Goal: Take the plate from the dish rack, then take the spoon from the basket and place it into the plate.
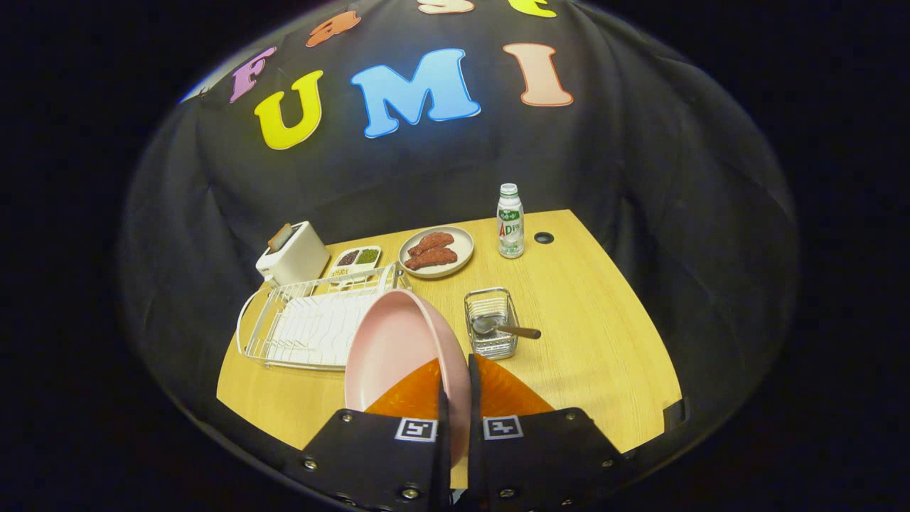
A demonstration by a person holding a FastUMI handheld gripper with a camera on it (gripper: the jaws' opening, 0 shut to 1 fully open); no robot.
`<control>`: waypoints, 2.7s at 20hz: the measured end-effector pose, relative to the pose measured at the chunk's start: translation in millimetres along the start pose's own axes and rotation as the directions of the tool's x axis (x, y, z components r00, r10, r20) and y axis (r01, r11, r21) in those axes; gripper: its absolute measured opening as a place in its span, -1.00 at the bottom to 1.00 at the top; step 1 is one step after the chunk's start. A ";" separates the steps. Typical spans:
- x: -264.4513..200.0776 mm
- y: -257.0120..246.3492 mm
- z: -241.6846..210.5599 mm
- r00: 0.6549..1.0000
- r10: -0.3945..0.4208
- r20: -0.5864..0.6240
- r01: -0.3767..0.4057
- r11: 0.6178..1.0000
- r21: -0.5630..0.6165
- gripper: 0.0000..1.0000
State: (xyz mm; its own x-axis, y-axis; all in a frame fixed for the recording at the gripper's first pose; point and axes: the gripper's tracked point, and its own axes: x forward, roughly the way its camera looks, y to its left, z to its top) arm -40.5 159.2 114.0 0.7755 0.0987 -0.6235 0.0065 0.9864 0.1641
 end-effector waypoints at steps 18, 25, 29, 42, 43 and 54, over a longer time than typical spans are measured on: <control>81.4 42.5 -144.2 0.933 0.302 -0.196 -0.261 0.943 0.208 -0.81; 107.6 57.9 -162.5 0.899 0.359 -0.249 -0.290 0.917 0.273 -0.80; 111.6 53.5 -149.9 0.910 0.351 -0.219 -0.304 0.927 0.219 -0.67; 22.5 -18.8 -5.4 0.957 0.138 0.256 -0.102 0.983 -0.150 -0.33; 17.9 -26.4 0.4 0.953 0.128 0.274 -0.092 0.986 -0.142 -0.34; 7.3 -86.7 62.4 0.792 0.101 0.603 -0.010 0.988 -0.152 -0.33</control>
State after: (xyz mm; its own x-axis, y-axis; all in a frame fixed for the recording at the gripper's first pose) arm 3.9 66.2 142.9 0.9950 0.0982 -0.0165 -0.0972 0.9939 0.0527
